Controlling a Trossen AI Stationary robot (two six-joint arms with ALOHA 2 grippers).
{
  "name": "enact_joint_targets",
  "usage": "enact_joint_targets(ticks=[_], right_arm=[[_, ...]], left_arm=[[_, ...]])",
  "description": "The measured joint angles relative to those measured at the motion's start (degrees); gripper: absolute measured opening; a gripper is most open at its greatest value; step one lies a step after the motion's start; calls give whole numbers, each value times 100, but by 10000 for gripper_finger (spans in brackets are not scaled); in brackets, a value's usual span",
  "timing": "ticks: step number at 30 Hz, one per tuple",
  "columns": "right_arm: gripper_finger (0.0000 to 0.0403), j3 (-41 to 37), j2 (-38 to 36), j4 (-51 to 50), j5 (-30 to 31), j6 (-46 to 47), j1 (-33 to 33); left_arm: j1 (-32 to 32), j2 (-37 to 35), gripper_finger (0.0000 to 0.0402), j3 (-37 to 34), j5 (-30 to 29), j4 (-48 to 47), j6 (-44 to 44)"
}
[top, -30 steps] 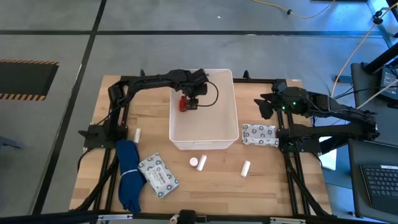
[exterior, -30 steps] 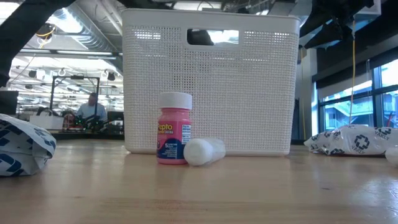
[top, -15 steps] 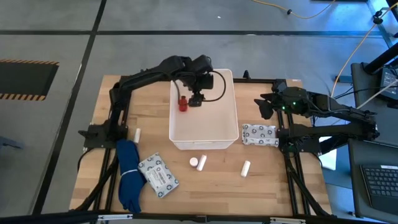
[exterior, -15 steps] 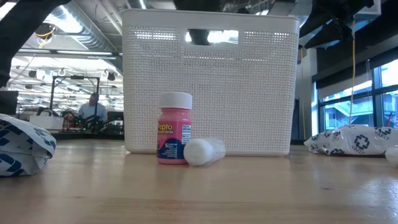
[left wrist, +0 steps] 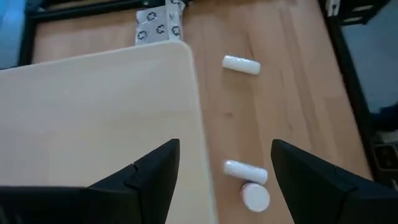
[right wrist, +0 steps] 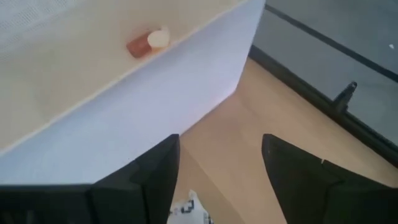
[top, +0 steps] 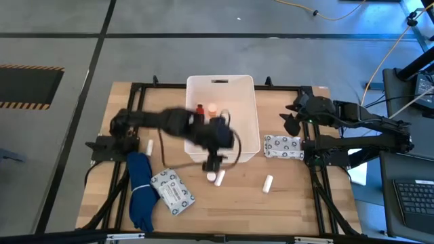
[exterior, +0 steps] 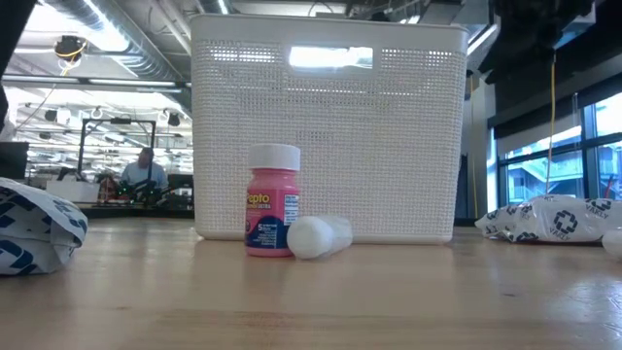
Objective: Pick & place medical supplies in basket/bin
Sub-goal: Put the pink pill bottle into the white bin
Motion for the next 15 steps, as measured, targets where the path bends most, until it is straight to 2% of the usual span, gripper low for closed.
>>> enact_joint_targets(ticks=[3,7,9,11,15], right_arm=[[229,0,0,-39,-106,1,0],[229,0,0,-44,-147,2,4],[229,0,0,-44,-147,7,2],[229,0,0,-44,-147,-19,4],[229,0,0,-44,-147,-22,4]], left_arm=[[-612,204,246,3,-493,238,-909],[-1140,528,246,1,-1180,548,-2996],[-1328,735,246,7,-1412,611,-3651],[-1531,1006,246,7,-1539,517,-3955],[-1729,1572,246,-1,-1406,364,-4835]])
